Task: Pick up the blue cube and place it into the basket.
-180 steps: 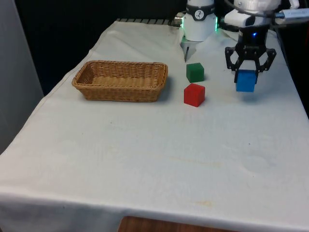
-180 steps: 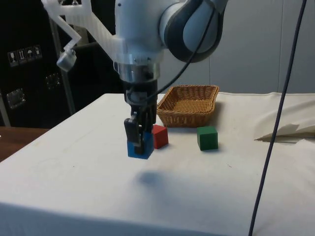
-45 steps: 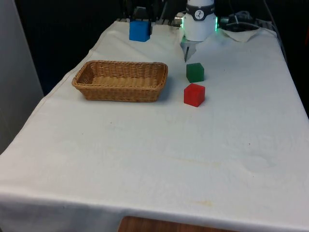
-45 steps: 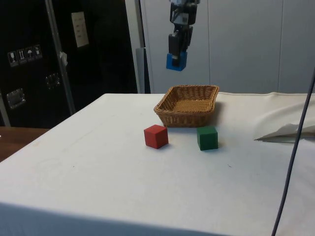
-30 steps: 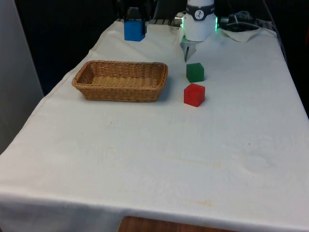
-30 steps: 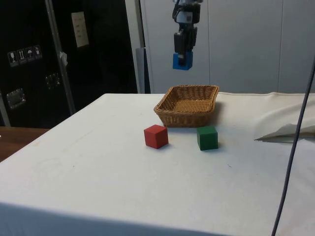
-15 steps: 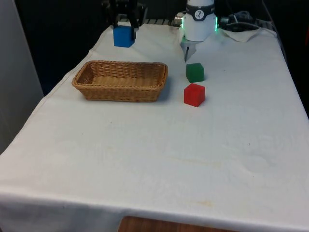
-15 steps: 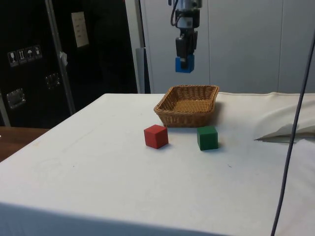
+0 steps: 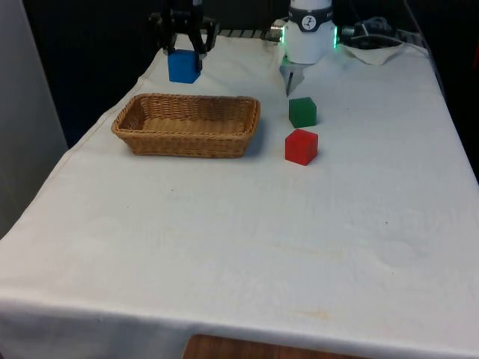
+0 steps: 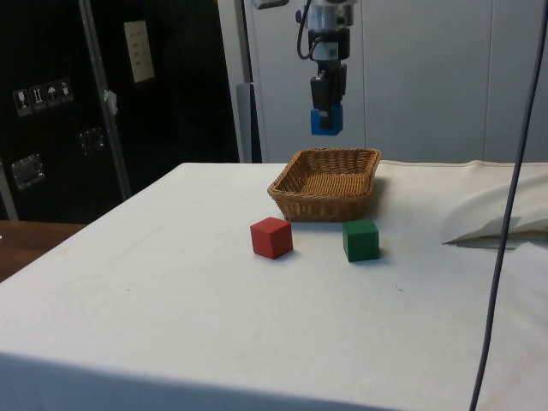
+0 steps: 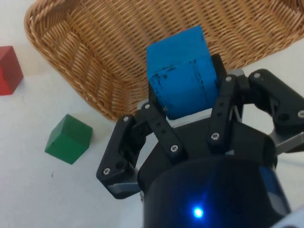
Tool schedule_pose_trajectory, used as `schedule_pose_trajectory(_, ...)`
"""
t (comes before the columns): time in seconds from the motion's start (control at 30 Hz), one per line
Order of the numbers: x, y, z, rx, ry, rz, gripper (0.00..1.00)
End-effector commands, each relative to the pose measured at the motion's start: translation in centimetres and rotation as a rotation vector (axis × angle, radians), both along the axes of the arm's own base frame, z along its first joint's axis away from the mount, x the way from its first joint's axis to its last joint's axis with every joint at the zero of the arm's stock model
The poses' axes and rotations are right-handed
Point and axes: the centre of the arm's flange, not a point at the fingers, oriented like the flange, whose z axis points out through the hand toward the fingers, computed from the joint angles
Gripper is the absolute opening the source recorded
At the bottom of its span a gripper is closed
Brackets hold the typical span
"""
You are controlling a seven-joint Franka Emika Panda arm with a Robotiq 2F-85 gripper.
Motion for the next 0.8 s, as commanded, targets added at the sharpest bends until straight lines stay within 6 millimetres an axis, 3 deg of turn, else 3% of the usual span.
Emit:
schedule_pose_trajectory(0.0, 0.0, 0.1, -0.2, 0.005, -0.012, 0.001, 0.0)
schedule_pose_trajectory(0.77, 0.2, -0.2, -4.2, 0.05, -0.031, 0.018, 0.0)
